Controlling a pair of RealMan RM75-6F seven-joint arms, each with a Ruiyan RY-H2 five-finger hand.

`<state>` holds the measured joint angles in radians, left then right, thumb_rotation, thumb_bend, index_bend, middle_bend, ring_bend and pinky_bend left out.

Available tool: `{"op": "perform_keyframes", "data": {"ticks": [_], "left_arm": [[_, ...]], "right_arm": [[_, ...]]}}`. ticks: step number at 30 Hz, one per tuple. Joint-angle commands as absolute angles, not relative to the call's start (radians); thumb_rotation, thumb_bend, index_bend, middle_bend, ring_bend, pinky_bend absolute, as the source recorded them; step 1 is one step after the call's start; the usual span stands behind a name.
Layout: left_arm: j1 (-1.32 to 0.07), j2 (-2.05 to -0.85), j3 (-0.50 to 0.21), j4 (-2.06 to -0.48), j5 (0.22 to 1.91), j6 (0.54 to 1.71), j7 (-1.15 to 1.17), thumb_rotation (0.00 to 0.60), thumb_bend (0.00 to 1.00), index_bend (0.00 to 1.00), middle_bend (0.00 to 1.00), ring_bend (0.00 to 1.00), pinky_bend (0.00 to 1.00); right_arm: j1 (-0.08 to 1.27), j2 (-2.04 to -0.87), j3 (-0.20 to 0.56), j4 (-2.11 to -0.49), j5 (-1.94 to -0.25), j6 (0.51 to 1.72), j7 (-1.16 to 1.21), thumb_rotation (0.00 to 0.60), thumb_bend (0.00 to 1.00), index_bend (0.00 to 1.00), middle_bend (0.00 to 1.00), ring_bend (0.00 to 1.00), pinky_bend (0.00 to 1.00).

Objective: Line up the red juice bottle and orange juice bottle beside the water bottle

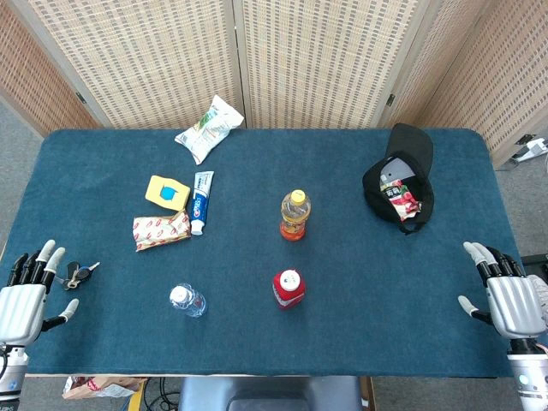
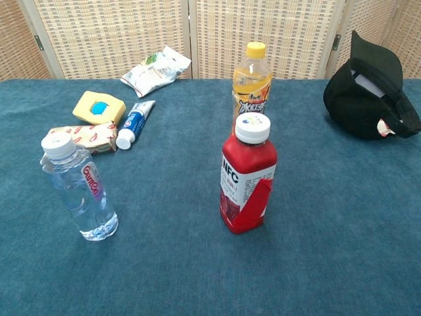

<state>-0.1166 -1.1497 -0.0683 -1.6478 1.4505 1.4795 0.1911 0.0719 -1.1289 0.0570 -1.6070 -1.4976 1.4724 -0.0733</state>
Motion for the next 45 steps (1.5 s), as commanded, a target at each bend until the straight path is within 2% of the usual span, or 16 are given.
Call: {"op": "perform_keyframes", "data": {"ticks": [1,18,24,28,31,35,45], "left_arm": [[-0.118,-1.151,-0.066,-1.642,1.456,1.478,0.181,0.600,0.22,0.00,0.00,0.00,0.00],[-0.128,-1.147,-0.064,-1.650,1.482,1.480,0.184,0.600,0.22,0.00,0.00,0.00,0.00],[-0.134,-1.148,-0.064,-1.654,1.486,1.473,0.185,0.600,0.22,0.00,0.00,0.00,0.00],[-0.137,-1.146,-0.063,-1.658,1.487,1.469,0.187,0.600,0.22,0.00,0.00,0.00,0.00],[-0.138,-1.139,-0.064,-1.664,1.491,1.471,0.184,0.600,0.22,0.00,0.00,0.00,0.00],[-0.138,-1.133,-0.064,-1.673,1.495,1.475,0.185,0.600,0.22,0.00,0.00,0.00,0.00],[-0.135,-1.127,-0.059,-1.681,1.507,1.484,0.182,0.600,0.22,0.00,0.00,0.00,0.00]], "right_arm": [[0.072,-1.128,0.056,-1.607,-1.504,1.476,-0.069,0.600,0.20,0.12,0.15,0.11,0.19],[0.099,-1.102,0.030,-1.647,-1.584,1.450,0.022,0.600,0.20,0.12,0.15,0.11,0.19],[0.156,-1.090,0.015,-1.678,-1.619,1.365,0.090,0.600,0.19,0.12,0.16,0.11,0.19],[0.185,-1.097,0.007,-1.687,-1.634,1.324,0.134,0.600,0.13,0.12,0.16,0.11,0.19],[0.242,-1.109,-0.011,-1.700,-1.657,1.234,0.231,0.600,0.07,0.12,0.16,0.11,0.19],[0.293,-1.138,-0.013,-1.690,-1.673,1.179,0.313,0.600,0.01,0.12,0.15,0.09,0.19],[0.421,-1.263,0.000,-1.613,-1.679,1.069,0.576,0.600,0.00,0.12,0.13,0.09,0.19]]}}
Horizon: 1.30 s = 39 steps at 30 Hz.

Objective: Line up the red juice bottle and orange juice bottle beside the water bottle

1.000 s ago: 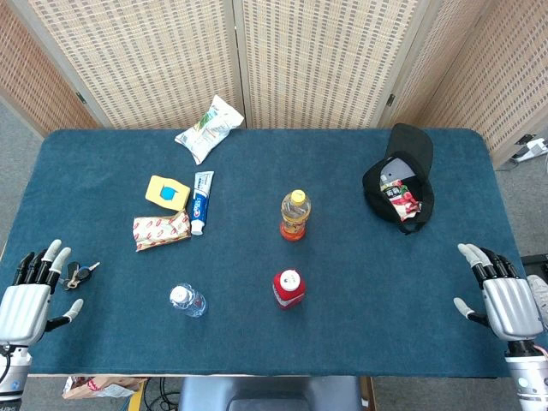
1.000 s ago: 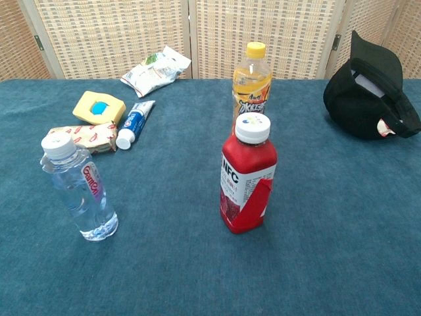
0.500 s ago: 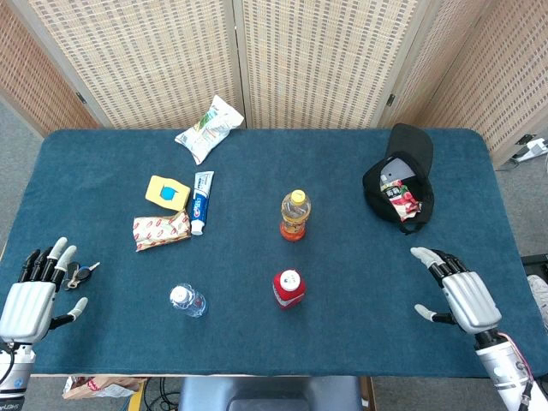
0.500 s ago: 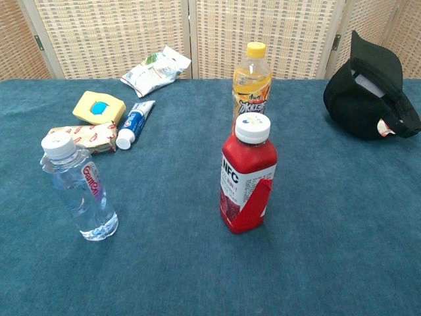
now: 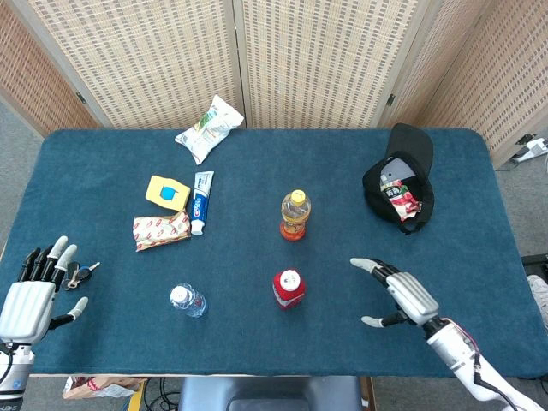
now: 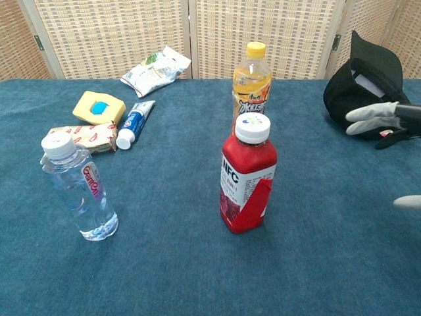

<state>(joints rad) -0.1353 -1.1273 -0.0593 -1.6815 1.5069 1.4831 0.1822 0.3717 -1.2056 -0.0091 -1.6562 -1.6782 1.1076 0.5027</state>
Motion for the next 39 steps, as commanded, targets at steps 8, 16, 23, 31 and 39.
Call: {"op": "perform_keyframes", "data": {"ticks": [8,16,23,31,39], "left_arm": [[-0.133,-1.123,-0.056,-1.684,1.516,1.489,0.177,0.600,0.22,0.00,0.00,0.00,0.00],[-0.128,-1.120,-0.055,-1.682,1.518,1.500,0.172,0.600,0.22,0.00,0.00,0.00,0.00],[-0.125,-1.120,-0.054,-1.674,1.516,1.500,0.163,0.600,0.22,0.00,0.00,0.00,0.00],[-0.124,-1.121,-0.056,-1.667,1.517,1.503,0.156,0.600,0.22,0.00,0.00,0.00,0.00],[-0.123,-1.119,-0.054,-1.664,1.521,1.505,0.151,0.600,0.22,0.00,0.00,0.00,0.00]], "right_arm": [[0.524,-1.387,0.027,-1.502,-1.665,1.002,0.760,0.600,0.00,0.12,0.13,0.09,0.19],[0.605,-1.498,0.033,-1.386,-1.666,0.965,0.859,0.600,0.00,0.12,0.13,0.09,0.19],[0.657,-1.560,0.026,-1.317,-1.676,0.958,0.911,0.600,0.00,0.12,0.13,0.09,0.19],[0.696,-1.607,0.010,-1.270,-1.676,0.955,0.953,0.600,0.00,0.12,0.15,0.09,0.19],[0.702,-1.638,0.007,-1.243,-1.651,0.974,0.945,0.600,0.07,0.28,0.27,0.14,0.19]]}}
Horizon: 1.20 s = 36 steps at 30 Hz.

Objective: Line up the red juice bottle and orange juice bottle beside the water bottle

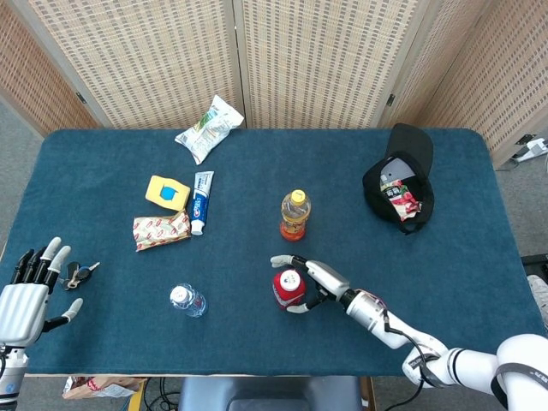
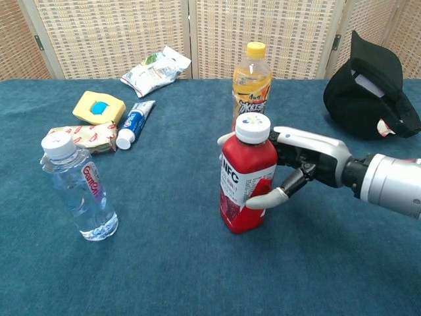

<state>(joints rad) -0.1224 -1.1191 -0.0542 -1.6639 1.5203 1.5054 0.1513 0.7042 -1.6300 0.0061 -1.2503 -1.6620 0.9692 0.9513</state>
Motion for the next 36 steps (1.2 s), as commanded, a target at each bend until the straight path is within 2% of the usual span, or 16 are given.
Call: {"op": "perform_keyframes", "data": {"ticks": [1,7,13,22,36], "left_arm": [[-0.123,-1.119,-0.053,-1.664,1.522,1.504,0.152,0.600,0.22,0.00,0.00,0.00,0.00],[-0.125,-1.117,-0.053,-1.669,1.527,1.505,0.157,0.600,0.22,0.00,0.00,0.00,0.00],[-0.125,-1.118,-0.052,-1.671,1.527,1.502,0.161,0.600,0.22,0.00,0.00,0.00,0.00],[-0.125,-1.114,-0.052,-1.677,1.529,1.504,0.169,0.600,0.22,0.00,0.00,0.00,0.00],[-0.119,-1.111,-0.051,-1.681,1.534,1.514,0.166,0.600,0.22,0.00,0.00,0.00,0.00]], "right_arm": [[0.700,-1.643,0.008,-1.240,-1.645,0.977,0.942,0.600,0.09,0.31,0.29,0.16,0.20],[0.689,-1.669,0.006,-1.227,-1.630,1.007,0.931,0.600,0.19,0.48,0.41,0.27,0.29],[0.681,-1.683,0.006,-1.223,-1.629,1.042,0.940,0.600,0.26,0.55,0.47,0.34,0.39],[0.699,-1.702,0.025,-1.243,-1.626,1.060,0.951,0.600,0.27,0.57,0.49,0.37,0.43],[0.785,-1.792,0.057,-1.234,-1.608,0.972,0.867,0.600,0.26,0.57,0.49,0.37,0.43]]}}
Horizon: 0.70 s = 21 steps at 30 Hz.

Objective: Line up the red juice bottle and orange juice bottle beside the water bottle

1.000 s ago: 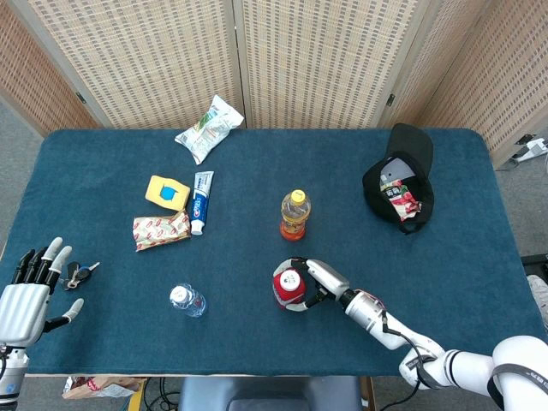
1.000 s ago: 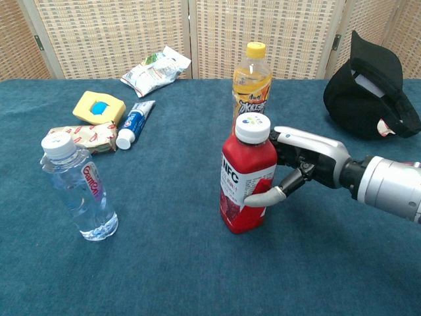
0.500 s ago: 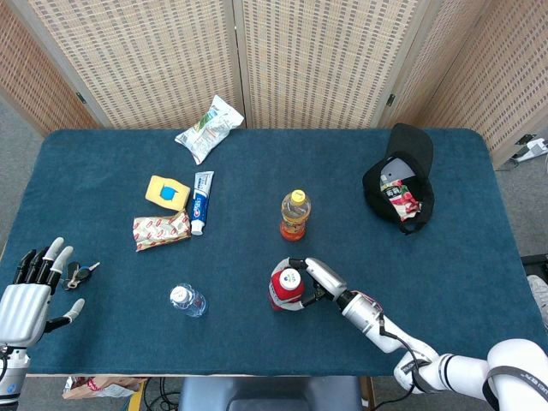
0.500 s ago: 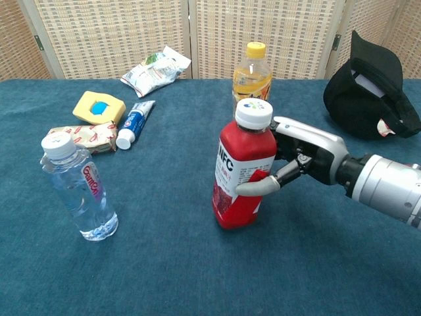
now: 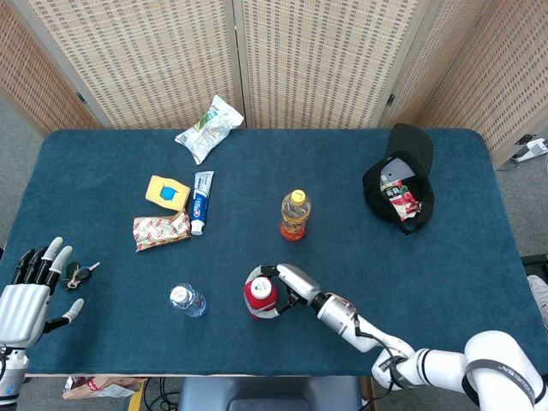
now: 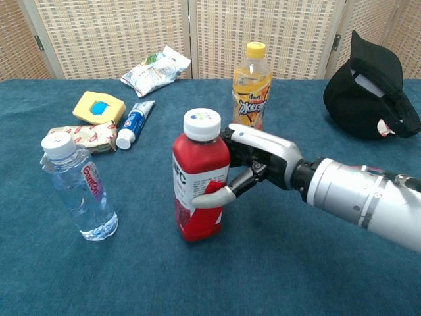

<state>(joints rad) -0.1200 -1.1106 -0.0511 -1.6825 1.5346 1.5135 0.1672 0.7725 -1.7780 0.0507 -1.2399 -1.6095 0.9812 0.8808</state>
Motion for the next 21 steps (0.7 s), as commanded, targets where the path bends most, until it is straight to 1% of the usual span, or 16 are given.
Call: {"op": "perform_keyframes", "data": {"ticks": [1,6,8,10,12,16,19,21], "left_arm": [[-0.119,-1.111,-0.051,-1.679,1.534,1.515,0.163,0.600,0.22,0.00,0.00,0.00,0.00],[-0.114,-1.111,-0.049,-1.670,1.532,1.518,0.151,0.600,0.22,0.00,0.00,0.00,0.00],[-0.111,-1.111,-0.048,-1.665,1.532,1.520,0.146,0.600,0.22,0.00,0.00,0.00,0.00],[-0.110,-1.110,-0.048,-1.661,1.532,1.521,0.142,0.600,0.22,0.00,0.00,0.00,0.00],[-0.109,-1.110,-0.048,-1.659,1.533,1.523,0.137,0.600,0.22,0.00,0.00,0.00,0.00],[-0.108,-1.109,-0.046,-1.655,1.536,1.524,0.132,0.600,0.22,0.00,0.00,0.00,0.00],[-0.108,-1.109,-0.046,-1.654,1.538,1.524,0.130,0.600,0.22,0.00,0.00,0.00,0.00],[-0.109,-1.109,-0.047,-1.654,1.539,1.524,0.130,0.600,0.22,0.00,0.00,0.00,0.00]], "right_arm": [[0.792,-1.800,0.059,-1.230,-1.607,0.965,0.859,0.600,0.26,0.57,0.49,0.37,0.43],[0.816,-1.821,0.066,-1.214,-1.602,0.943,0.829,0.600,0.26,0.57,0.46,0.37,0.43],[0.824,-1.823,0.063,-1.212,-1.601,0.932,0.824,0.600,0.26,0.57,0.44,0.37,0.43],[0.829,-1.823,0.060,-1.210,-1.604,0.929,0.827,0.600,0.25,0.55,0.40,0.34,0.41],[0.835,-1.822,0.055,-1.207,-1.609,0.928,0.834,0.600,0.22,0.50,0.36,0.29,0.36],[0.848,-1.812,0.044,-1.207,-1.622,0.924,0.852,0.600,0.17,0.31,0.20,0.14,0.20],[0.853,-1.799,0.037,-1.211,-1.632,0.932,0.850,0.600,0.17,0.18,0.12,0.06,0.12],[0.851,-1.791,0.035,-1.215,-1.634,0.943,0.846,0.600,0.17,0.13,0.10,0.04,0.10]]}}
